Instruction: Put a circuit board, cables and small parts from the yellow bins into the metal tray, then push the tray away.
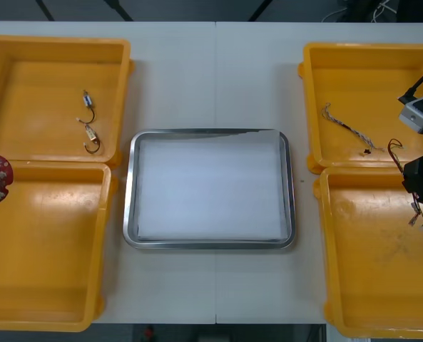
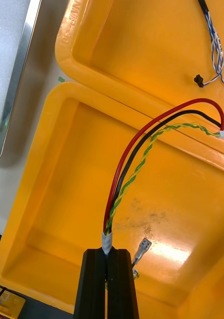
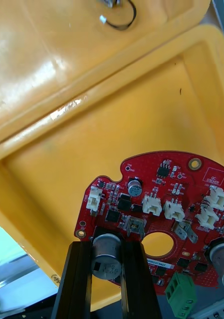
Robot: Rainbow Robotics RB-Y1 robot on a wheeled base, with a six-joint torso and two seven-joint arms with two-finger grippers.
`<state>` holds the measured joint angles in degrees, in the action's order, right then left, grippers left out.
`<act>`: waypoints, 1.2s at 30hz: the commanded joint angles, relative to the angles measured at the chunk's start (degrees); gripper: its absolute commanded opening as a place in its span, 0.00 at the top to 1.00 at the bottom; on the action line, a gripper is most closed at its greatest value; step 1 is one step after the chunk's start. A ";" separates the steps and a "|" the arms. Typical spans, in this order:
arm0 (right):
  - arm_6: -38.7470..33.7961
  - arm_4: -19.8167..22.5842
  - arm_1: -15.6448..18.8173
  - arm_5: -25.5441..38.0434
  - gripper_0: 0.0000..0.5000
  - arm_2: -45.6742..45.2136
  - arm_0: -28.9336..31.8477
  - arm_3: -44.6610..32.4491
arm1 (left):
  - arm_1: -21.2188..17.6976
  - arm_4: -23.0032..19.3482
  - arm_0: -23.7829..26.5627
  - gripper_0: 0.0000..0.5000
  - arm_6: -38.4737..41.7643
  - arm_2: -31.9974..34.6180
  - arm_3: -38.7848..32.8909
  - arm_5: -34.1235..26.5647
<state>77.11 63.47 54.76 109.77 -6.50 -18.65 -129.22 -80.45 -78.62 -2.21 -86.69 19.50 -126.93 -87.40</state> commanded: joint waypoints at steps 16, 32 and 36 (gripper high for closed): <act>1.55 -0.02 2.37 0.23 1.00 -0.97 -1.56 -0.33 | 13.74 14.81 32.62 1.00 43.36 -31.90 -2.71 -8.93; 1.55 -0.02 2.37 0.23 1.00 -0.97 -1.56 -0.33 | 27.98 29.84 40.71 1.00 58.21 -49.74 -3.15 -10.25; 1.55 -0.02 2.37 0.23 1.00 -0.97 -1.56 -0.33 | 31.76 34.67 40.97 1.00 59.09 -53.61 -3.15 -11.04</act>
<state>77.11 63.47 54.91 109.79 -6.50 -18.70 -129.16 -52.11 -47.26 36.49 -26.87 -31.68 -128.15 -97.52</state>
